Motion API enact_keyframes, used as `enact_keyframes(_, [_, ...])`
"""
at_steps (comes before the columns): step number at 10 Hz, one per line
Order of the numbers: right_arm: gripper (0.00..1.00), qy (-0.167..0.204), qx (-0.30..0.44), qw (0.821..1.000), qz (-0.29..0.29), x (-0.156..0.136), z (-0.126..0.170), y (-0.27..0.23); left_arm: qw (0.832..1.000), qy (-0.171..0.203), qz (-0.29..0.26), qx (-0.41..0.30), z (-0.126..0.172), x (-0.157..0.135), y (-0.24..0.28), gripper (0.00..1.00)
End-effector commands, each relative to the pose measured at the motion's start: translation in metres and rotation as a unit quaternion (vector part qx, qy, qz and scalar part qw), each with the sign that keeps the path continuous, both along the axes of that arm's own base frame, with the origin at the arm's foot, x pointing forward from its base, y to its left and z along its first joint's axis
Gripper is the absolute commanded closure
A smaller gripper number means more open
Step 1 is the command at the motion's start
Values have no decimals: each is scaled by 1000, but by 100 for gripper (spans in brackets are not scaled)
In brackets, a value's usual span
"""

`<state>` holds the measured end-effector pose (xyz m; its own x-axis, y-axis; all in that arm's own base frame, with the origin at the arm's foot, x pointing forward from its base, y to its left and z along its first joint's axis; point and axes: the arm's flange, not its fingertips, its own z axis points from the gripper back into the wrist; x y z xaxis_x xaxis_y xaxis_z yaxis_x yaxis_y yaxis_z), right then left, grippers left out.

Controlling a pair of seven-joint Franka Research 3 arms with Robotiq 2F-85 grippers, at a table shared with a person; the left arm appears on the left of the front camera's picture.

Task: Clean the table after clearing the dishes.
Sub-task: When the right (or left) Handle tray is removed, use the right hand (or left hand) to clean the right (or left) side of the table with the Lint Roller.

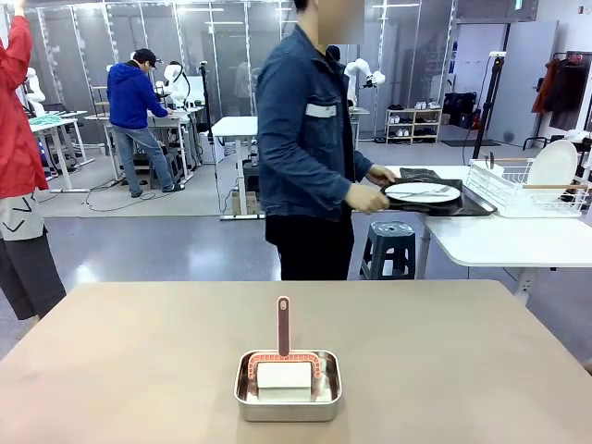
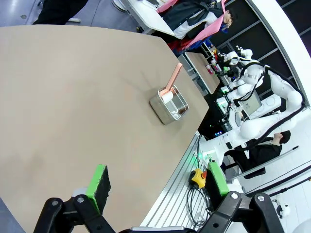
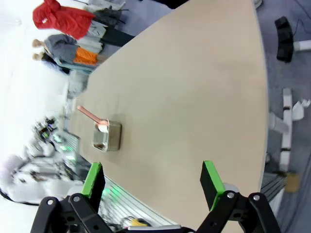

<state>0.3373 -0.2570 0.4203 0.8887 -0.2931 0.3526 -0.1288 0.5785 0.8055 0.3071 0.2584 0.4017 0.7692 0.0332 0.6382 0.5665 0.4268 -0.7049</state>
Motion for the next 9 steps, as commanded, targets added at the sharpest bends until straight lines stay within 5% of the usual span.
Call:
enact_keyframes(1, [0,-54,-132,986,85,36,58,74,1000,1,-1,1,2,-6,0,0])
enact_keyframes(4, [0,-61,-256,931,251,96,94,221,1000,1,-1,1,2,-6,0,0])
enact_keyframes(5, [0,-77,-256,914,305,100,94,277,1000,1,-1,1,2,-6,0,0])
enact_keyframes(7, [0,-108,-339,846,397,96,74,400,1000,1,-1,1,2,-6,0,0])
enact_keyframes(9, [0,-124,-398,797,437,85,50,460,1000,1,-1,1,2,-6,0,0])
